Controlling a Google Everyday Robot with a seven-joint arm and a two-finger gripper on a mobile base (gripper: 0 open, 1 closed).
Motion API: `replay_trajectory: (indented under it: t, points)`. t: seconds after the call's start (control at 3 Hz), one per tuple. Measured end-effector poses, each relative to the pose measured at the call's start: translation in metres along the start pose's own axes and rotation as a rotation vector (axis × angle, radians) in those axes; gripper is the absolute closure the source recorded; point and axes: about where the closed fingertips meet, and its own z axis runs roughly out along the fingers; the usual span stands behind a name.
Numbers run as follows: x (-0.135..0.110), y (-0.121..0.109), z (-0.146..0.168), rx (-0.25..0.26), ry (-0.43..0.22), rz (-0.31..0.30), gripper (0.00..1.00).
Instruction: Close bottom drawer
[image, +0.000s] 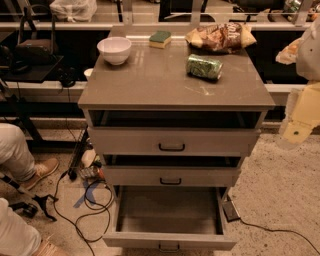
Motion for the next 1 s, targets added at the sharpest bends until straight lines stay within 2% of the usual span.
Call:
replay_trajectory:
  t: [0.33,0.67,1.0]
  points:
    - [0.000,0.000,0.000,0.000,0.000,0.000,0.00]
    - [0.011,0.020,0.040,-0.097,-0.015,0.077,0.00]
    - [0.003,0.083,0.140,-0.297,-0.115,0.282,0.00]
